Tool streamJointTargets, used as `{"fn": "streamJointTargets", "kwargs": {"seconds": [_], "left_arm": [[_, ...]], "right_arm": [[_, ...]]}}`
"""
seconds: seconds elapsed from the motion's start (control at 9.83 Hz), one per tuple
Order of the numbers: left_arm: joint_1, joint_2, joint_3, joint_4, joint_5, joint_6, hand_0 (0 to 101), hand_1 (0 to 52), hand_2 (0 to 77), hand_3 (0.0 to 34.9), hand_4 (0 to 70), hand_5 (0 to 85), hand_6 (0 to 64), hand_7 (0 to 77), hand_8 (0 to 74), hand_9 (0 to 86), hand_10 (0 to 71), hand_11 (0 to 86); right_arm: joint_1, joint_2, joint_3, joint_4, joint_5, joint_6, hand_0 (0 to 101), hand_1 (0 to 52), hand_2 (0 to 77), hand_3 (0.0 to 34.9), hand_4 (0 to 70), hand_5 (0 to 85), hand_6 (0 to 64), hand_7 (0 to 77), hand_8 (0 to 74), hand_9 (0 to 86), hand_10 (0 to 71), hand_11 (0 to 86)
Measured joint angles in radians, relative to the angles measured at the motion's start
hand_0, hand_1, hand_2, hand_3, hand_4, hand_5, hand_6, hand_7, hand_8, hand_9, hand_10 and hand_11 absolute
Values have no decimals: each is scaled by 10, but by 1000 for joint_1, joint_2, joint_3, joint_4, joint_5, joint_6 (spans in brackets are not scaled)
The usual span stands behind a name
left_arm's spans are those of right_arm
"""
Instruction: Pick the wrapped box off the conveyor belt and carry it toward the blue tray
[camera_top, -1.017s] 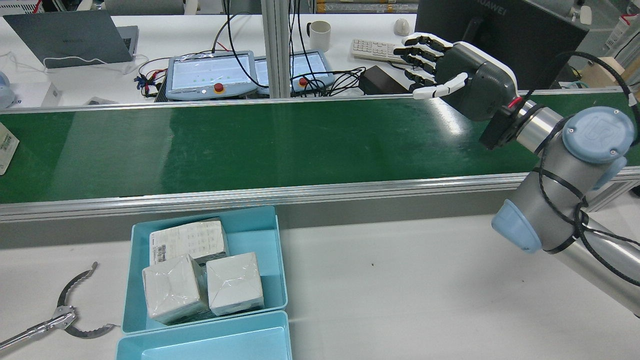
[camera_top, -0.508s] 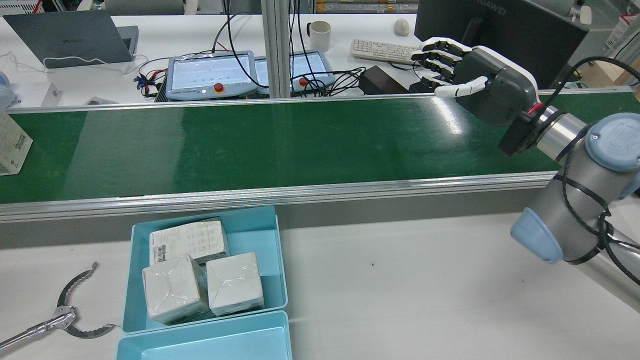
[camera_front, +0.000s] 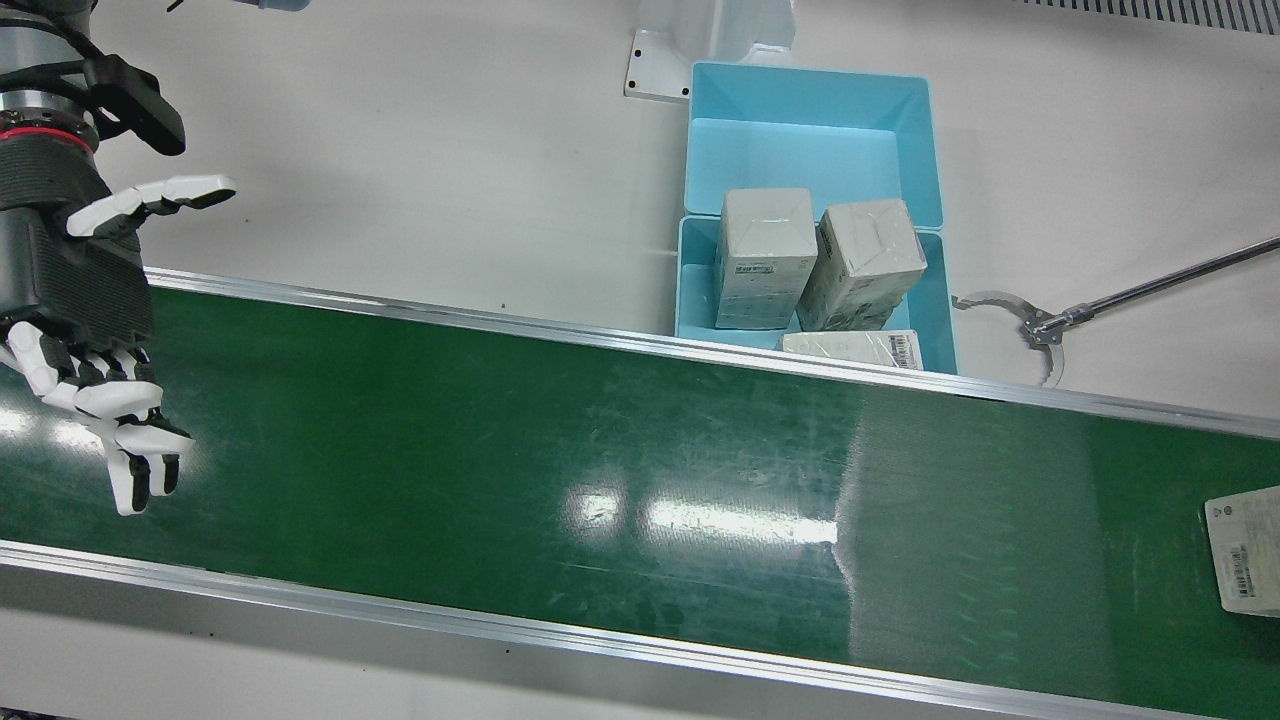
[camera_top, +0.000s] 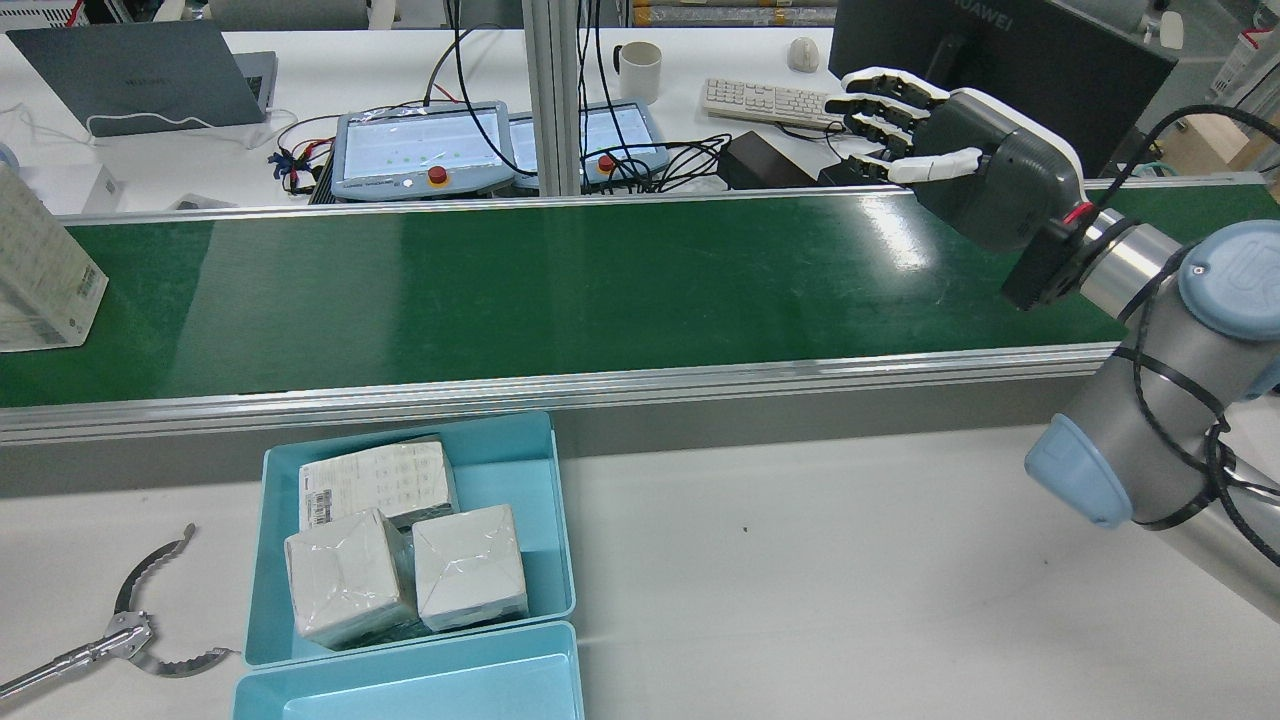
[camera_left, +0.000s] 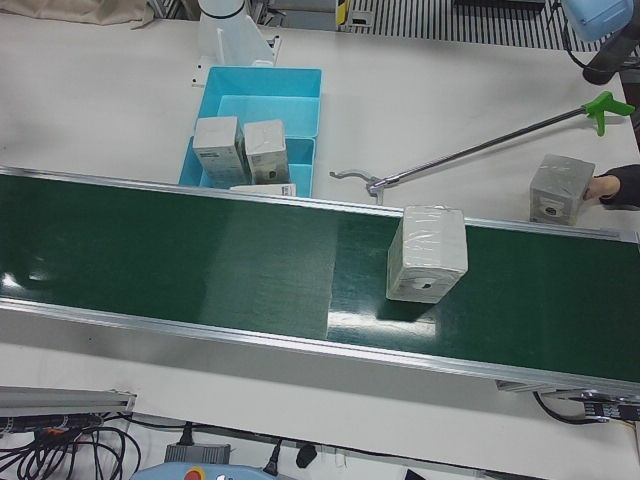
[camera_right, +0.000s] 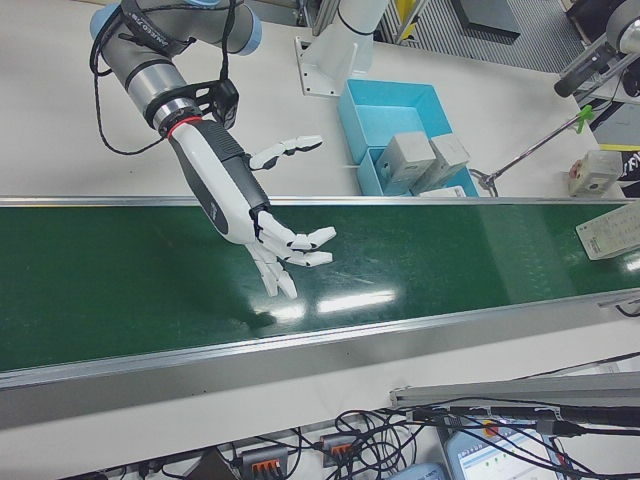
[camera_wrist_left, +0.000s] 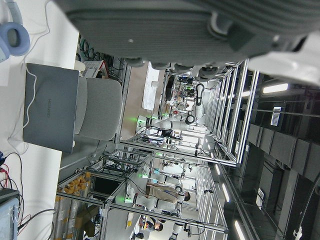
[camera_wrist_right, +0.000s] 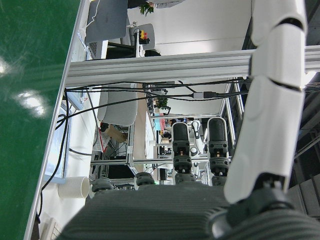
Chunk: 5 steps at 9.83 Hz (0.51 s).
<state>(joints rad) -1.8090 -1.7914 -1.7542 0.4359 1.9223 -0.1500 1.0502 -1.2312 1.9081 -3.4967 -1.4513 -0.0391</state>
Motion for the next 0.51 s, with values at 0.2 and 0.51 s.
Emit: {"fn": "streamJointTargets", "kwargs": {"seconds": [0.2,0.51], "left_arm": [[0,0,0,0,0,0,0,0,11,0,0,11,0,0,0,0,5,0],[0,0,0,0,0,0,0,0,5,0,0,11,0,0,0,0,5,0]], "right_arm": [[-1,2,-1,3,0,3,465,142,164,211,115,333,33,245,0,38,0,11],[-3,4,-4,4,1,4,467,142,180,219,104,333,33,245,0,49,0,11]]}}
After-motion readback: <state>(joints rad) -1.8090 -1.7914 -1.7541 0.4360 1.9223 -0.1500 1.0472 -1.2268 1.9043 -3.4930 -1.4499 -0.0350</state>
